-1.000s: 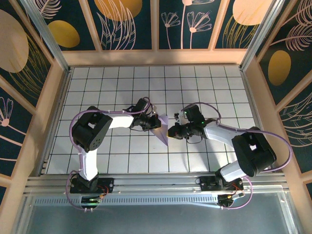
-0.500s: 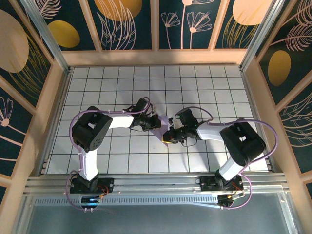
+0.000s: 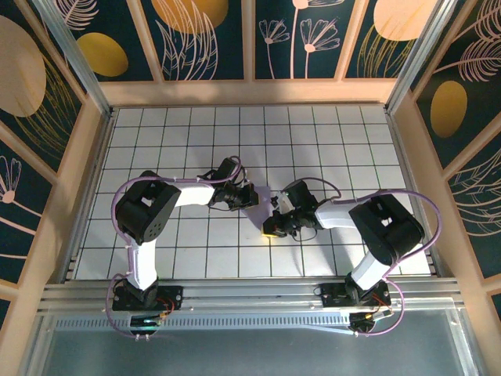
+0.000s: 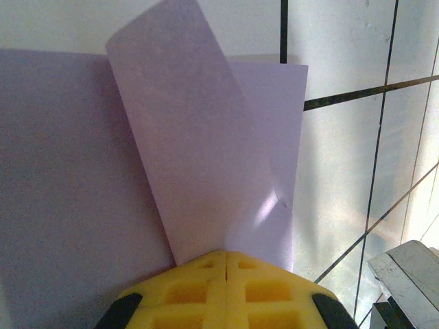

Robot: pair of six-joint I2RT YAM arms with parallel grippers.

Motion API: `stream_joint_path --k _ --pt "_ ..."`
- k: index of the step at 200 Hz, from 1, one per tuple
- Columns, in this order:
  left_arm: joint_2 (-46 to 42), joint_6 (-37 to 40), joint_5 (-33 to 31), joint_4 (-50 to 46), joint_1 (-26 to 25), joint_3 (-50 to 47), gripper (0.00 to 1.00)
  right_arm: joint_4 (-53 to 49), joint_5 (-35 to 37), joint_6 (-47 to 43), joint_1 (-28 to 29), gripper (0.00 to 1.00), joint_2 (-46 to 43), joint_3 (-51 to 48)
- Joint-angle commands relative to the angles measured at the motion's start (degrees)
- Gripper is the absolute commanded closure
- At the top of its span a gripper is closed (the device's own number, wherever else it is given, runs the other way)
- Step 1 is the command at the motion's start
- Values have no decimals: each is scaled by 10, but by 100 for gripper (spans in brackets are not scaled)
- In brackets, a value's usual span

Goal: Fold a paper plane with a square sheet of paper (fold left side to right side)
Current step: Fourth fold the wing at the center of the table.

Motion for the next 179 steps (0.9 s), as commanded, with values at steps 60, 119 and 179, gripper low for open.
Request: stream_joint_path --k 60,119,179 --pt "18 10 -46 -64 2 -14 100 -23 25 -5 6 100 -12 -9" --pt "19 10 -47 -64 2 -14 100 -30 31 -8 7 100 -15 -8" --pt "18 10 -48 -65 2 -15 100 -32 30 -10 7 100 -9 -15"
